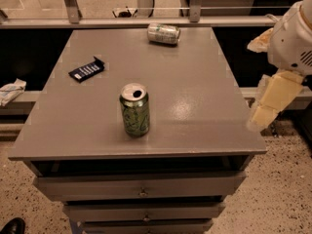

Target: Move green can near 7up can

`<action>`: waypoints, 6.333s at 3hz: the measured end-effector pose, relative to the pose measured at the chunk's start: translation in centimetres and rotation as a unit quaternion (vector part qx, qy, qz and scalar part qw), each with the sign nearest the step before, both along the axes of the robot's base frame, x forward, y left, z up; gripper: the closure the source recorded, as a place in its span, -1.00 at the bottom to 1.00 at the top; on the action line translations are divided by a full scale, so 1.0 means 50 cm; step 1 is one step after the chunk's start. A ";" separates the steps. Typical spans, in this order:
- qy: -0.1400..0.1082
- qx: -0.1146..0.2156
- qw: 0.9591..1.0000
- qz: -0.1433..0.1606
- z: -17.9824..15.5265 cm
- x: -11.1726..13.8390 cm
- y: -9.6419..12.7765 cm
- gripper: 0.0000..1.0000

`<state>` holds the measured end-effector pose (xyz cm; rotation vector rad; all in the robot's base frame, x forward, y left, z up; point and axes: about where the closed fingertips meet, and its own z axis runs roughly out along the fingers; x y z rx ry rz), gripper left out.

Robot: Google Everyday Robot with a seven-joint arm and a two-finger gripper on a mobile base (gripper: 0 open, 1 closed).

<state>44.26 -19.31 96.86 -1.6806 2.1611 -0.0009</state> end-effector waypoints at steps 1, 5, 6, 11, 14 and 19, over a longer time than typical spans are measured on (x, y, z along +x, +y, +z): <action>-0.007 0.068 0.997 0.021 -0.036 0.012 0.066 -1.00; -0.008 0.361 0.930 0.063 -0.144 0.080 0.390 -1.00; -0.012 0.398 0.915 0.058 -0.152 0.095 0.429 -1.00; -0.103 0.381 0.919 0.013 -0.059 0.199 0.265 1.00; -0.222 0.373 0.901 -0.023 0.009 0.326 0.131 1.00; -0.258 0.400 0.866 -0.152 -0.033 0.770 -0.012 1.00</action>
Offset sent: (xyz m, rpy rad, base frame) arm 0.0247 0.1365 -0.0607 0.5620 -0.0087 0.1279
